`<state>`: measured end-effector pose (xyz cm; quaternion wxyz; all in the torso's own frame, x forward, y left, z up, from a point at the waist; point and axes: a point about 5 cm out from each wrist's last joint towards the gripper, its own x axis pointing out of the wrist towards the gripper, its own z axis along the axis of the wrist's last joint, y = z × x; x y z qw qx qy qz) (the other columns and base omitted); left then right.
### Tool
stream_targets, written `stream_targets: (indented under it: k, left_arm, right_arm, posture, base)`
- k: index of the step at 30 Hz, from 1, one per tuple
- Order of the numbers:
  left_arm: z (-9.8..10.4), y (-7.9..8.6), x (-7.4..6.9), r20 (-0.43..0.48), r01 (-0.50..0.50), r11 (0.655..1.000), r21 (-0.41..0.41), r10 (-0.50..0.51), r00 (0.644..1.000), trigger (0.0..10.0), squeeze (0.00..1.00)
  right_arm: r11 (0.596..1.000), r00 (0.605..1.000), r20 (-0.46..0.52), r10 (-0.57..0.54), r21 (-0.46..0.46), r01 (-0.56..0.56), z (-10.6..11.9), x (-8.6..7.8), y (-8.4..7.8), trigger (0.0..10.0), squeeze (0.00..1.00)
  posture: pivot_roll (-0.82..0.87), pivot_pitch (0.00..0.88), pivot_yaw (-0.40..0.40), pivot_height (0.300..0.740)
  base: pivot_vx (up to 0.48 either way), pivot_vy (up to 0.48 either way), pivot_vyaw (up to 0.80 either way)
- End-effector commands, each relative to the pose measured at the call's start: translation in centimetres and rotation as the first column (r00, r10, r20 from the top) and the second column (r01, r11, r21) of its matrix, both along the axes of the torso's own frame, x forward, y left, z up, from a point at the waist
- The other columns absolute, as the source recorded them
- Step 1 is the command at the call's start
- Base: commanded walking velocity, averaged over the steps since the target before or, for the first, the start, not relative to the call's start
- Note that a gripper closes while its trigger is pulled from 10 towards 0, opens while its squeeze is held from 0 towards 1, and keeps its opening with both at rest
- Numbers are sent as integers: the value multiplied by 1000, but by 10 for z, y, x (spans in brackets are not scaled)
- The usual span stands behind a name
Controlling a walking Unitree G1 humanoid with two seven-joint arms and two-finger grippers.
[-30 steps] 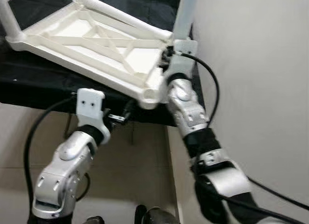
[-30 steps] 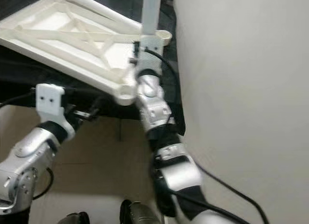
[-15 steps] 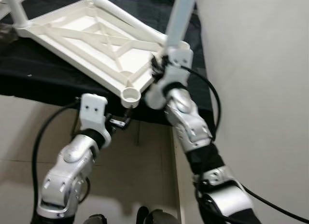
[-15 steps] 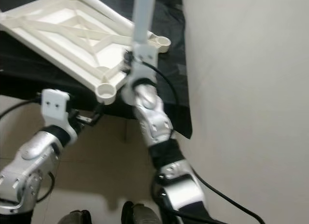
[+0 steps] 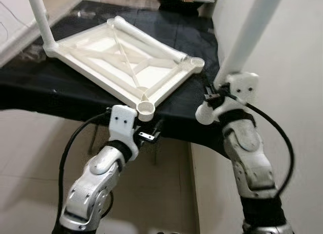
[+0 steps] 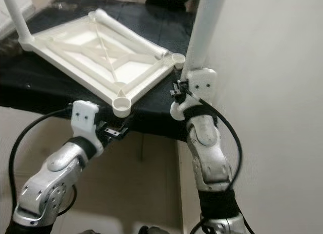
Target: Building children table
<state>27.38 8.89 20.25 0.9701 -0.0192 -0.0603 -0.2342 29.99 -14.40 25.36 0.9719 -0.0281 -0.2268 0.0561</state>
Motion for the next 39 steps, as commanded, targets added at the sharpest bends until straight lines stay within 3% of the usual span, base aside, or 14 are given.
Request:
stream_targets:
  k: [1, 7, 13, 39]
  left_arm:
    - [-6, 0, 0, -21, -12, 1000, 11, 12, 1000, 10000, 0]
    - [-5, 3, 9, 18, -48, 997, 60, 47, 999, 10000, 0]
    - [-1, 9, 21, 55, -87, 992, 89, 82, 995, 10000, 0]
    - [0, 5, 27, 75, -81, 995, 53, 77, 994, 10000, 0]
  right_arm:
    - [1000, 1000, 3, 15, 4, -15, 1, -3, 1, 10000, 0]
    - [1000, 1000, -30, 8, -4, -9, -10, -10, 5, 10000, 0]
    - [1000, 998, -61, -4, 19, 5, -18, -12, 2, 10000, 0]
    - [998, 998, -69, 10, 68, -5, -18, -13, -5, 10000, 0]
  posture:
    - [113, 27, -102, 740]
    - [124, 0, -82, 740]
    - [127, 0, -76, 740]
    - [127, 0, -71, 740]
  base:
    - [0, 0, 594]
    - [0, 0, 649]
    - [294, 0, 0]
    - [277, 0, 0]
